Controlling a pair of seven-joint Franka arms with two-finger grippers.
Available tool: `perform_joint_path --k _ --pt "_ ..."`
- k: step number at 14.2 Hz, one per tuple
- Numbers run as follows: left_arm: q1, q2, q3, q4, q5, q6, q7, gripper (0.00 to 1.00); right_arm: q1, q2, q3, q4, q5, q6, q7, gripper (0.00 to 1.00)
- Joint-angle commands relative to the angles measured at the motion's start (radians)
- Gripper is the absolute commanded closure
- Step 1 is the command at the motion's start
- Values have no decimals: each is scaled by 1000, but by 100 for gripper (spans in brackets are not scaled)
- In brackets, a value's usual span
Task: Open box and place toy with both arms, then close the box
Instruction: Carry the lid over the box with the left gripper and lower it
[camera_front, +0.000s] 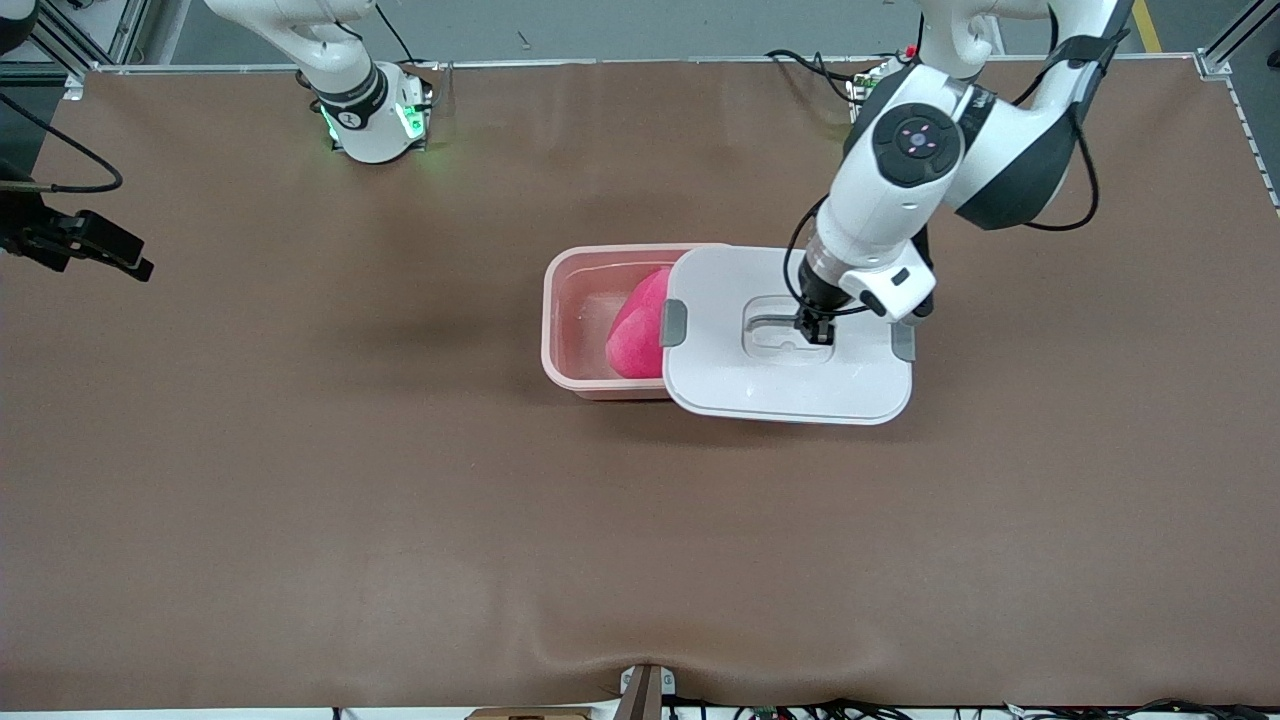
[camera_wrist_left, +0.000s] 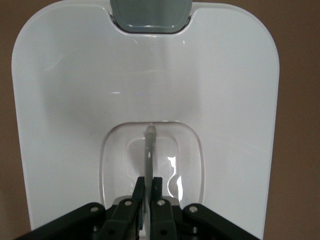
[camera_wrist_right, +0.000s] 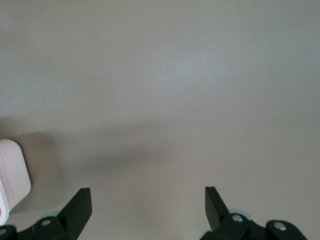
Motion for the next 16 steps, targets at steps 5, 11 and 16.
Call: perform_joint_path --k 5,11,16 --pt "-76 71 -1 91 39 -8 -114 100 -13 6 10 25 13 -84 -140 0" --pt "-159 117 -1 114 105 -8 -275 100 -16 7 12 31 23 -72 -138 0" --pt "-225 123 -1 110 108 -7 -309 100 -11 -3 12 50 22 -90 -143 0"
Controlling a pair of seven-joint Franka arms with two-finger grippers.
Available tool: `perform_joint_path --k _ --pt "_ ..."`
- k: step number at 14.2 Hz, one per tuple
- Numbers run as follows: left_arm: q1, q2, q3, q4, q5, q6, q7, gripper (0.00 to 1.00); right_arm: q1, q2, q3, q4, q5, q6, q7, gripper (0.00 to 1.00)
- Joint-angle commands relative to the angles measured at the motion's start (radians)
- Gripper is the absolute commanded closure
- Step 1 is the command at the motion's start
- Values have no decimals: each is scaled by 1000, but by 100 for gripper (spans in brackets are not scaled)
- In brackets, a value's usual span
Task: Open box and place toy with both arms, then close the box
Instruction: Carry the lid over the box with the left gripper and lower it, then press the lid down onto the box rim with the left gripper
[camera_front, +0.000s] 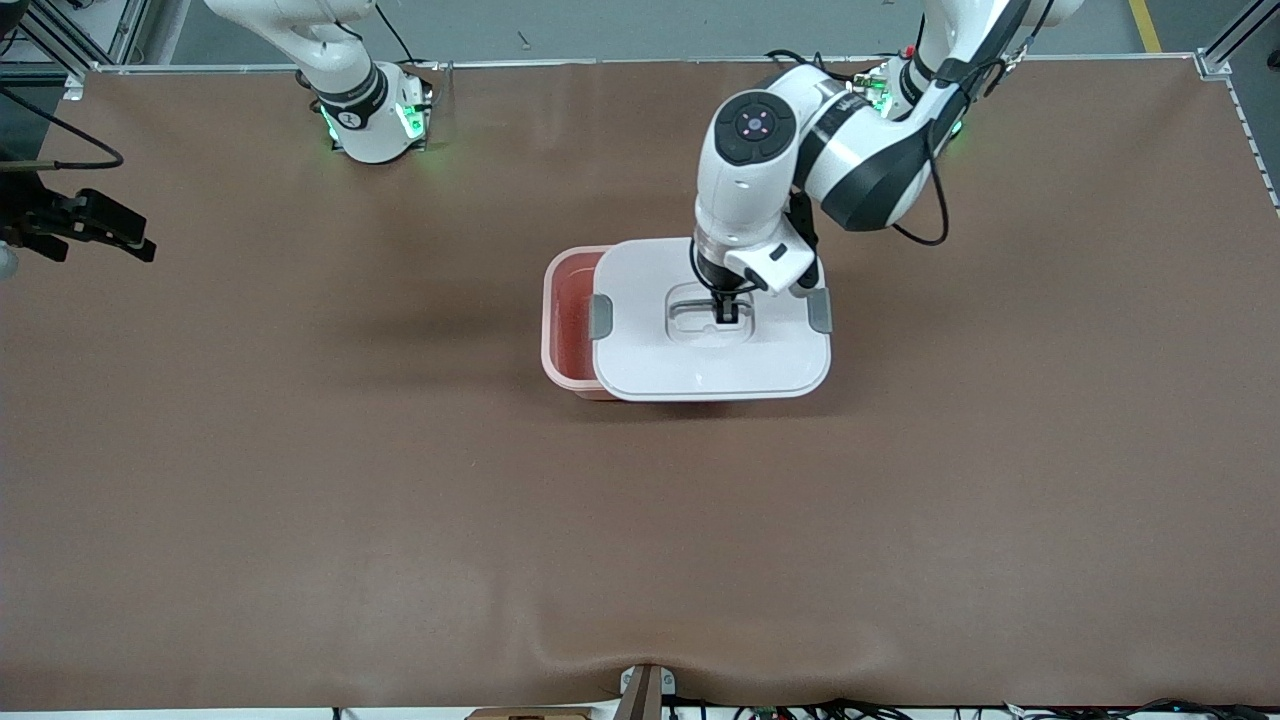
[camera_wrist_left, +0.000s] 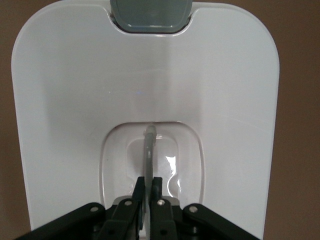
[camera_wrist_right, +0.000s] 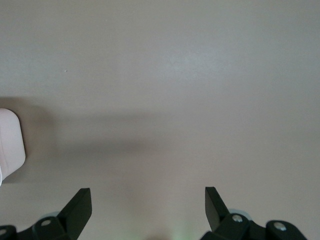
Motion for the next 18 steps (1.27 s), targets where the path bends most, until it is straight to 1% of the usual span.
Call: perform_joint_path --k 1,3,5,7,8,10,12,15,17,18 --pt "-28 14 1 24 25 -2 -41 100 -12 -4 6 22 25 -42 -23 0" --pt "-52 14 1 9 25 22 -45 100 -14 -10 4 22 25 -45 -80 0" --pt "-55 9 1 -9 26 51 -48 100 -25 -10 1 20 31 -44 -106 0" --pt "-57 3 1 -14 26 74 -48 100 -37 -10 1 16 92 -42 -106 0" --pt "-58 3 -1 -14 26 79 -48 100 -38 -11 2 20 95 -27 -104 0" --pt "-74 9 1 -20 26 93 -48 100 -37 -14 4 23 92 14 -97 0" --pt "-78 14 1 -23 32 105 -61 100 -35 -27 7 22 83 -7 -82 0" --pt "-89 17 1 -25 33 120 -70 100 -25 -34 18 22 69 -59 15 0" --pt "-94 28 1 -35 33 128 -71 100 -25 -34 36 20 31 -62 11 0" --pt "-95 31 1 -40 36 142 -82 100 -26 -34 36 19 28 -71 9 0"
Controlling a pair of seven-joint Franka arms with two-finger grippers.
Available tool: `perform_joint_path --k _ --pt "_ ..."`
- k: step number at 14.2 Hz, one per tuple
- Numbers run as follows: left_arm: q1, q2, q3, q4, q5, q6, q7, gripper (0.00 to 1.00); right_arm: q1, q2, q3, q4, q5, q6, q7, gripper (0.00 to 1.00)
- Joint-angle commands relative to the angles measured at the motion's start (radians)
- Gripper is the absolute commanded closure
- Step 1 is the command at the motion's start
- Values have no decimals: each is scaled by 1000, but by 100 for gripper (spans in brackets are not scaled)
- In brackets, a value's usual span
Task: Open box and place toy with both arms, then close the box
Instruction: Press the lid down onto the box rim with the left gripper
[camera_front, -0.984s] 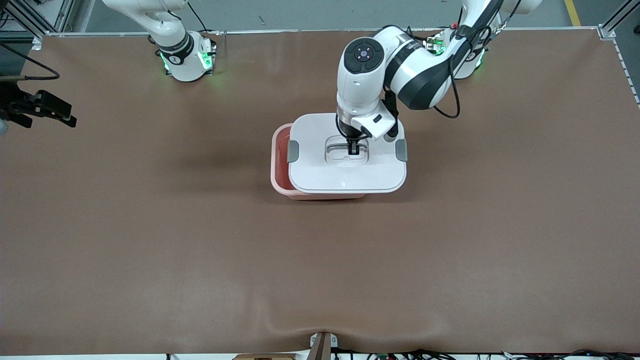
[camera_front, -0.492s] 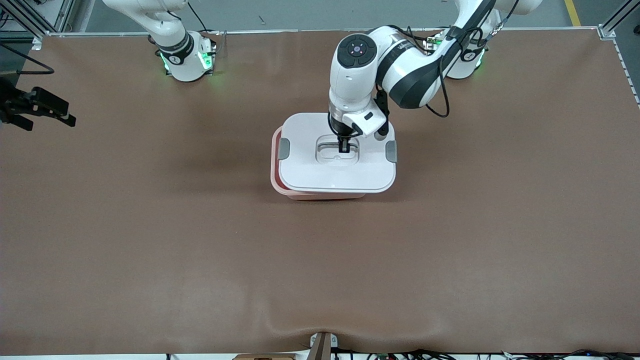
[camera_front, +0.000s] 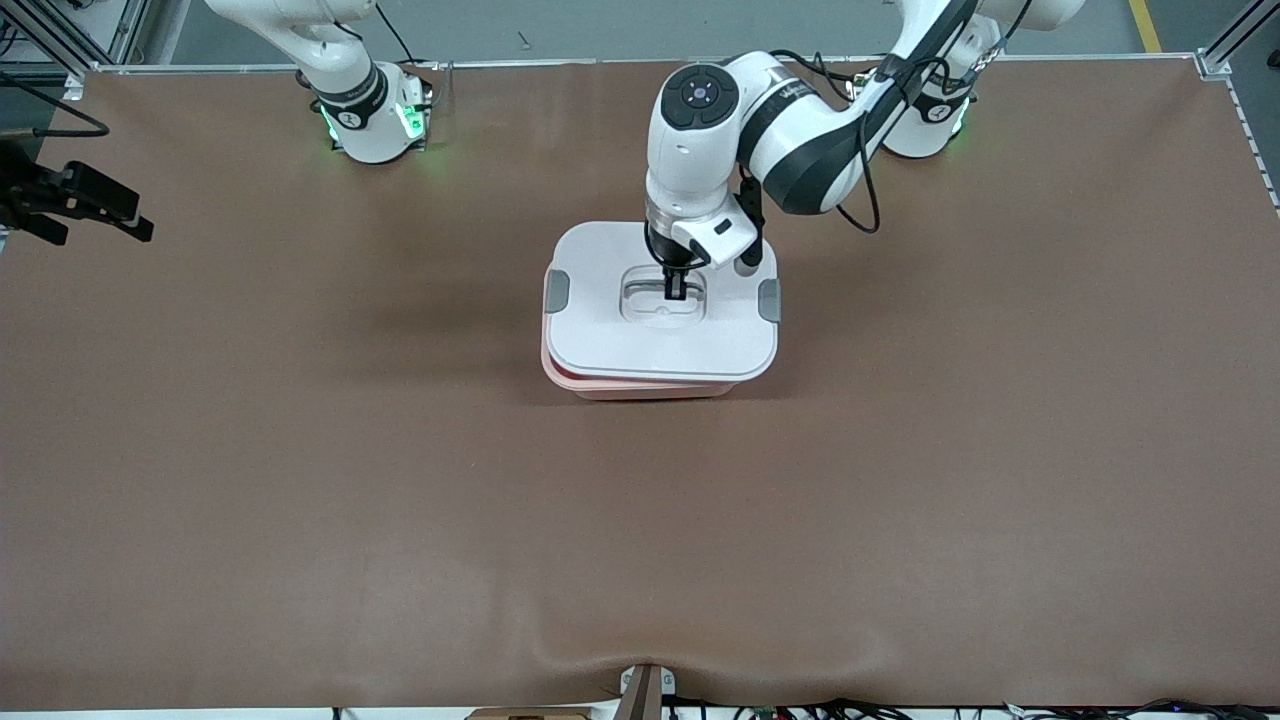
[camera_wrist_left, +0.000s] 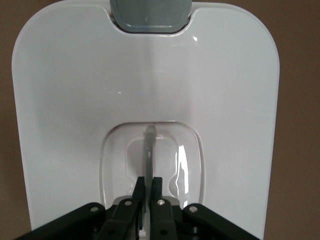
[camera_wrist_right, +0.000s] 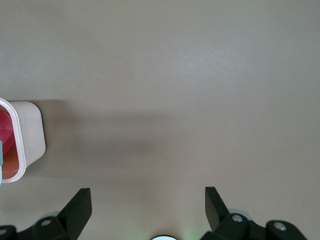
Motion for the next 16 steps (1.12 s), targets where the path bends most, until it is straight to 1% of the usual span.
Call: perform_joint_path --k 1,3,7,11,16 --pt "-9 11 1 -19 52 44 -54 100 -14 -16 18 -9 -24 -22 19 0" --pt "-20 26 1 -19 87 52 -92 100 -17 -15 16 -10 -26 -20 -3 0" --pt "-29 52 1 -8 112 53 -131 100 -23 -10 12 -11 -26 -12 -6 0" --pt "-36 52 1 -5 115 55 -134 100 -23 -7 12 -11 -26 6 -4 0" --pt "-36 74 1 33 114 55 -151 100 -26 5 12 -11 -27 30 6 0"
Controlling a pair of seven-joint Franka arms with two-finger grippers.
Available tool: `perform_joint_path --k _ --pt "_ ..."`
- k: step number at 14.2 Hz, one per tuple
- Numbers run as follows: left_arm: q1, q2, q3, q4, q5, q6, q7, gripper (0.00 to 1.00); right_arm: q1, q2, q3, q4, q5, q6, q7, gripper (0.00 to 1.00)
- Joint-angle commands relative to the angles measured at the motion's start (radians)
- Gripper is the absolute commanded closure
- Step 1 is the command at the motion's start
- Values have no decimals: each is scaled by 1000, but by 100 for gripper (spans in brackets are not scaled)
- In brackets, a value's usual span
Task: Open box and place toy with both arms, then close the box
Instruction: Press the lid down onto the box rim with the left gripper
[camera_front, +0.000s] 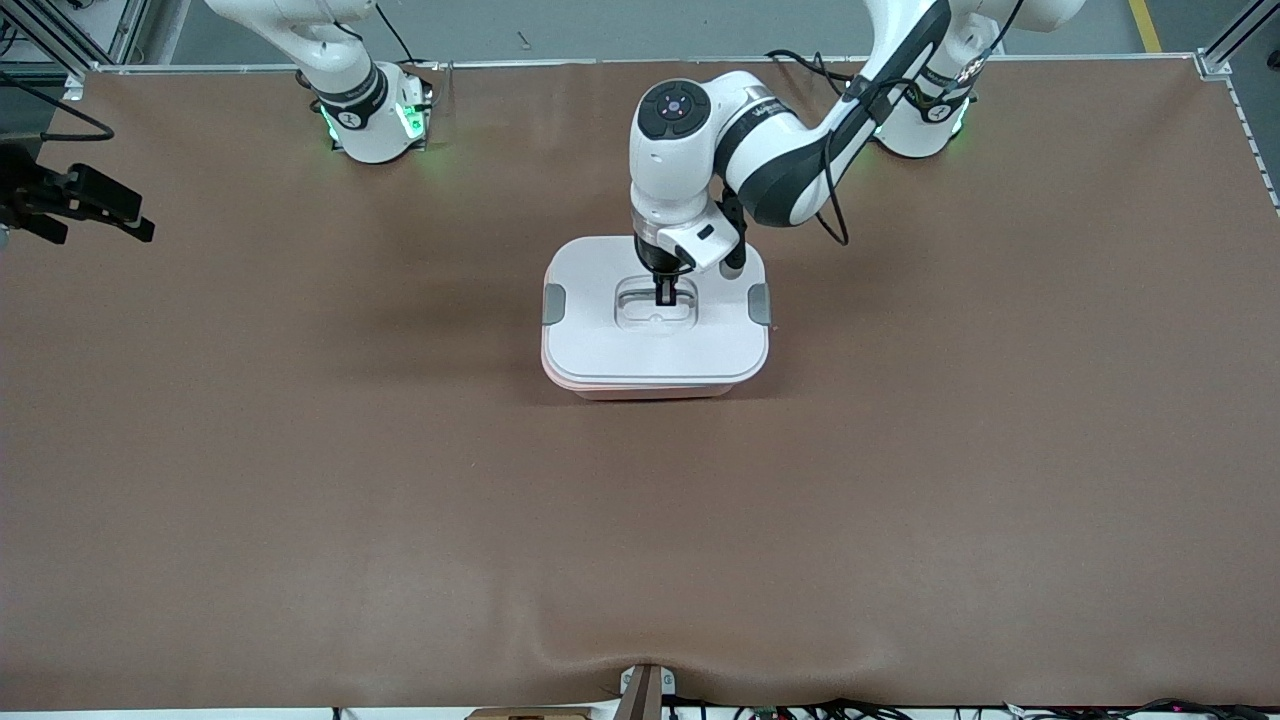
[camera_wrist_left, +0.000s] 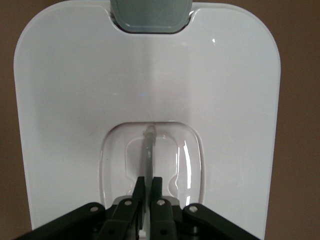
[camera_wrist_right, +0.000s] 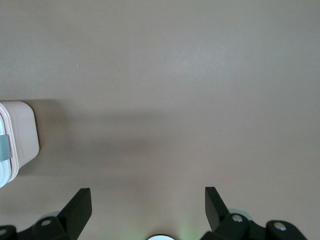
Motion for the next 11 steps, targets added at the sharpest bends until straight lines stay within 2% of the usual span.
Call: perform_joint_path --k 1,11 --pt "-8 26 1 38 29 3 -38 100 -22 3 12 -2 -12 26 6 0" --pt "-11 62 4 69 29 3 -67 100 -7 5 18 16 -12 23 -1 0"
